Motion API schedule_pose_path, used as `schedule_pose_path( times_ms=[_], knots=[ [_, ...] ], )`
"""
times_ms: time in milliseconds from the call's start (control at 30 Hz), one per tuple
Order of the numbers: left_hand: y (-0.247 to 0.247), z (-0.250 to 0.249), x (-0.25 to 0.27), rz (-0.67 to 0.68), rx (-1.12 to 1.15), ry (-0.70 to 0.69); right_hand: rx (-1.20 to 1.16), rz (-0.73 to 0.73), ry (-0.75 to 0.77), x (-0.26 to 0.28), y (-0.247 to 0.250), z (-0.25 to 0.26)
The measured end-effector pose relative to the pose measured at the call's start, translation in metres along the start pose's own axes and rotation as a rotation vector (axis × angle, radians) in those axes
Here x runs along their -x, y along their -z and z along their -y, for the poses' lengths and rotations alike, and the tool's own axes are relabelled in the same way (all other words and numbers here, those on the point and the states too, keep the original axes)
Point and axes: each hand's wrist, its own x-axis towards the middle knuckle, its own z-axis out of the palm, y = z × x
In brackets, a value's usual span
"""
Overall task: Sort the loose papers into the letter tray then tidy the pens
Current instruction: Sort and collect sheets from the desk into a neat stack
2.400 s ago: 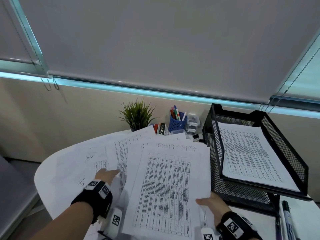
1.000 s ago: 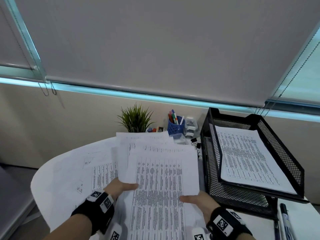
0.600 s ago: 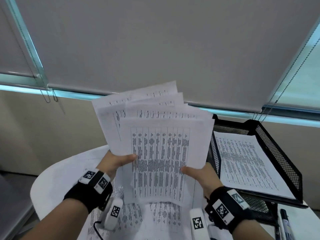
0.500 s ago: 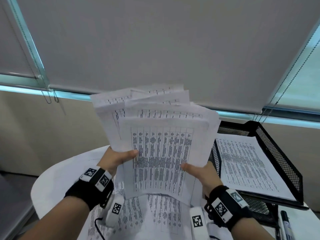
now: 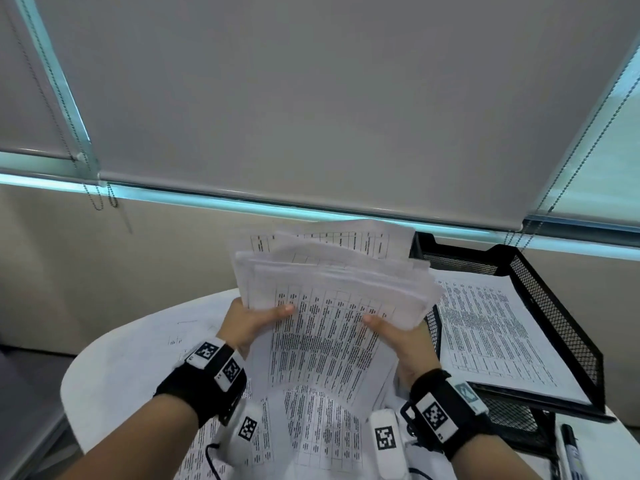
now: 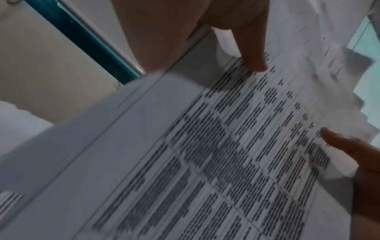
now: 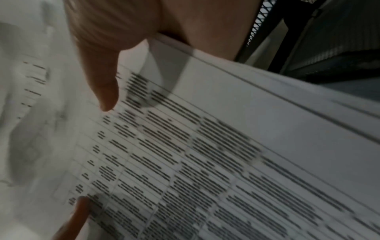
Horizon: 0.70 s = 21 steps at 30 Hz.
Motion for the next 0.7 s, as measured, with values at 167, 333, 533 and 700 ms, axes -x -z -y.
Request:
schedule_pose_path(
  times_ms=[167, 333, 533, 700],
  knots=[
    [0.005, 0.001, -0.001, 0.070, -0.035, 0.028, 0.092, 0.033, -0.003, 0.001, 0.007, 0.002],
    [-0.003, 0.005, 0.001, 0.065, -0.074, 0.057, 0.040, 0.016, -0.024, 0.000, -0.002, -0.006],
    [-0.013, -0.008, 0.000, 0.031, 0.017, -0.035, 0.040, 0.047, 0.063, -0.006, -0.002, 0.013],
    [-0.017, -0.013, 0.003, 0.081, -0.007, -0.047, 0.050, 0.012, 0.085, -0.005, -0.001, 0.018]
  ],
)
